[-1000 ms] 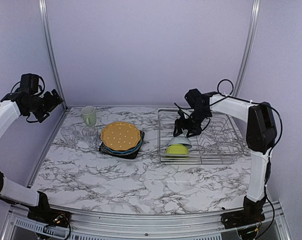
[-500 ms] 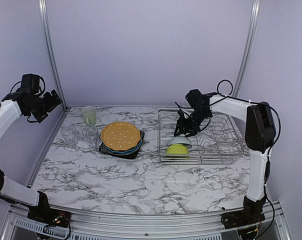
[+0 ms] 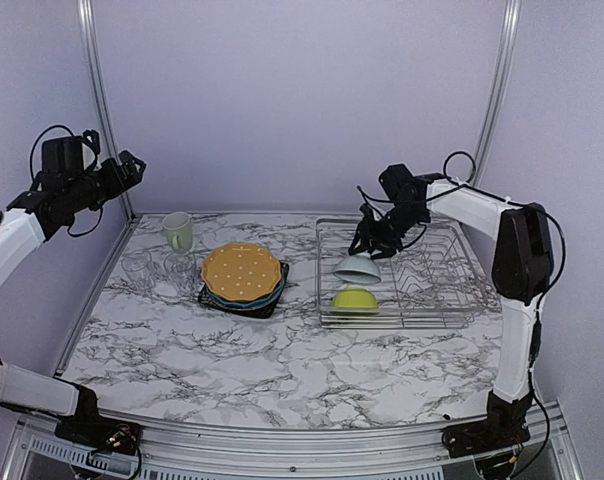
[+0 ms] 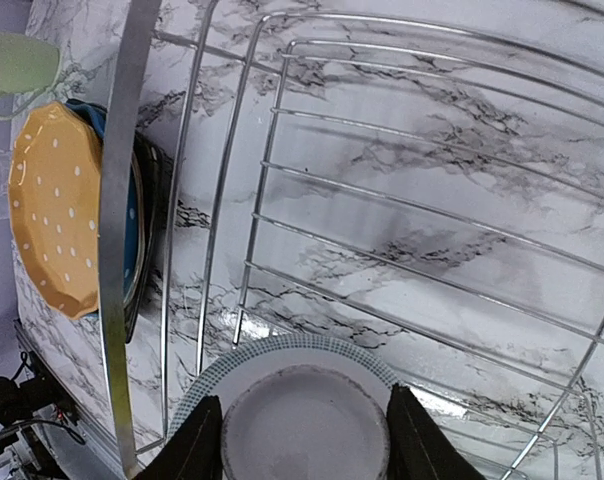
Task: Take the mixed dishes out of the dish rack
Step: Grab the bowl from the dish rack, then pass from the right arm to the left
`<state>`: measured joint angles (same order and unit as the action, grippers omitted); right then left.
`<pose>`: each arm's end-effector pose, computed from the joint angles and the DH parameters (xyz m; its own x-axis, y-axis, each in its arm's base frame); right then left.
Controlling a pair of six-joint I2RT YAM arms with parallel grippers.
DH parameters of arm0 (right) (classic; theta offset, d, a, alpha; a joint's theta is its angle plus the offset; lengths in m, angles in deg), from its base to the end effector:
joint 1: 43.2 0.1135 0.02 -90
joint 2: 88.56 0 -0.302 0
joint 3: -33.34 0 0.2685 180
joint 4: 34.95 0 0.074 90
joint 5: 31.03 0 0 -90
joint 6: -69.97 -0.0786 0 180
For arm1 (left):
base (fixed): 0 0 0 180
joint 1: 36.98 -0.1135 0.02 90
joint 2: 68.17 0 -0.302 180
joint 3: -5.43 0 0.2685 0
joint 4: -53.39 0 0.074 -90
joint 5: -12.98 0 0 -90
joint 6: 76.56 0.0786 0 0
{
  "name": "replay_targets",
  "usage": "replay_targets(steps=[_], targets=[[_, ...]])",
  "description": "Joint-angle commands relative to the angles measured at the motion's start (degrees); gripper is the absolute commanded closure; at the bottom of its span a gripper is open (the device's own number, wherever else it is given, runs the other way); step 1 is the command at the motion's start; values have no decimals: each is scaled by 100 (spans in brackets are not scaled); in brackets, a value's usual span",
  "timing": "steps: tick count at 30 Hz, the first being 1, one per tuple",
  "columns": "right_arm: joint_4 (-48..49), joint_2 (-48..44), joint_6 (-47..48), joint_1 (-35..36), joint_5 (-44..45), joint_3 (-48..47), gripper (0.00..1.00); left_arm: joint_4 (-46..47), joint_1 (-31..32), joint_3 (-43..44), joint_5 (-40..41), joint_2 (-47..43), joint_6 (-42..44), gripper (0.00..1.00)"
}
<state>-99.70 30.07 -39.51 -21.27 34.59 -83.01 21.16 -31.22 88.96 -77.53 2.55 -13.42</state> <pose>0.4422 0.2130 0.2338 -0.9685 -0.0625 -0.2412 -0.1768 0.8545 0.4884 0.3243 -0.0334 0.4074 -0.3442 -0.4194 -0.8400 -0.0525 0.9019 -0.4287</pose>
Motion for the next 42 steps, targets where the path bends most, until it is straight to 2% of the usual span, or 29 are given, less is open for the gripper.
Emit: replay_targets(steps=[1, 12, 22, 28, 32, 42], targets=[[225, -191, -235, -136, -306, -481, 68, 1591, 459, -367, -341, -272, 817, 1], [632, -266, -611, -206, -838, -581, 71, 3577, 2556, -1401, -146, 41, 3556, 1], [950, -412, -928, -207, -1425, -437, 75, 3816, 3878, -891, -96, 1692, 5204, 3], [1090, -563, -1081, -207, -1598, -312, 76, 3984, 4220, -332, -69, 2613, 5645, 4], [1113, -625, -1114, -207, -1710, -263, 76, 4309, 4300, -48, 225, 3128, 5624, 5], [1307, -785, -1308, -203, -2051, 17, 76, 4254, 4485, 1155, 404, 4294, 5732, 12]])
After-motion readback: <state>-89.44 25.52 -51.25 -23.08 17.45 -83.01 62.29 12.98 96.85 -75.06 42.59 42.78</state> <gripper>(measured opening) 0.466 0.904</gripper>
